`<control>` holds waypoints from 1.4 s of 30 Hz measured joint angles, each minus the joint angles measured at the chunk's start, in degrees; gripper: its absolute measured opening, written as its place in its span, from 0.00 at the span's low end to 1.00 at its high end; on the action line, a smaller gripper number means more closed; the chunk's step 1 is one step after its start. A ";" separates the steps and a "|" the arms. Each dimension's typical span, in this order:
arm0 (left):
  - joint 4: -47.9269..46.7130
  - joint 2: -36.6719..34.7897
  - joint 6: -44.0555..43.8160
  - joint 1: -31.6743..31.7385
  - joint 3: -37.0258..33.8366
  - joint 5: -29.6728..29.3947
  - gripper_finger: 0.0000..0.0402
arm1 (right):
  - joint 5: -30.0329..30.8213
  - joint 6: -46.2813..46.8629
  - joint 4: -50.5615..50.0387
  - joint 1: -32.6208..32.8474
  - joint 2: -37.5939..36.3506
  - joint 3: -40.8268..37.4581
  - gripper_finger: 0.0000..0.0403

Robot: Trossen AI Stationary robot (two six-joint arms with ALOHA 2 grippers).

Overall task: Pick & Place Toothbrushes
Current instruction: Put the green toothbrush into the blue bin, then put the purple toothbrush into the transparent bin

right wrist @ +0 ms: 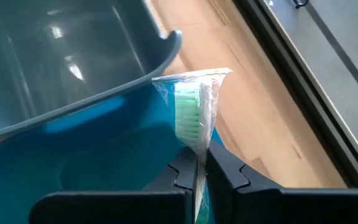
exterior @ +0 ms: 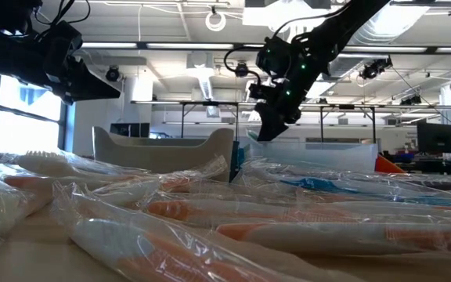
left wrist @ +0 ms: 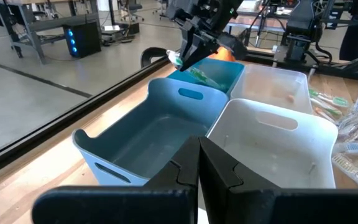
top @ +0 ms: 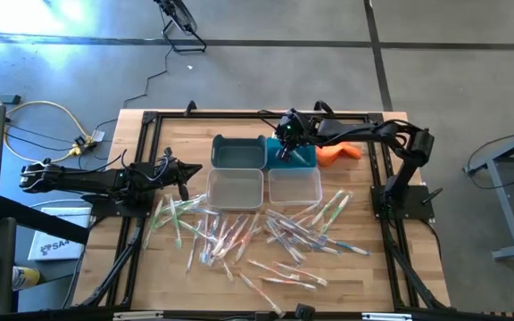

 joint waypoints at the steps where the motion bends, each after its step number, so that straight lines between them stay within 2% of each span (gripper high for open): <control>1: -0.01 -0.01 -0.10 -0.01 0.00 0.00 0.00 | -0.14 0.00 0.01 0.00 0.00 0.00 0.03; 9: -0.04 0.01 -1.72 -0.01 0.00 0.02 0.00 | -0.45 -0.02 -0.13 0.00 0.00 0.00 0.05; 18: -0.05 -0.01 -1.74 0.00 0.00 0.02 0.00 | 1.64 -0.28 0.09 0.20 -0.05 0.00 0.24; 23: -0.07 0.02 -1.74 -0.02 0.00 0.02 0.00 | 1.66 -0.68 0.23 0.49 -1.73 0.00 0.28; 34: -2.34 0.01 -1.74 -0.02 0.00 0.02 0.00 | 1.08 2.87 -2.44 3.82 -13.41 0.03 0.27; 39: -2.60 -0.01 -2.42 -0.02 0.00 0.02 0.00 | -3.70 6.56 -12.02 5.54 -18.70 0.07 0.27; 42: -2.62 0.02 -3.66 0.00 0.00 0.02 0.00 | -4.48 9.88 -17.87 7.41 -21.02 0.04 0.27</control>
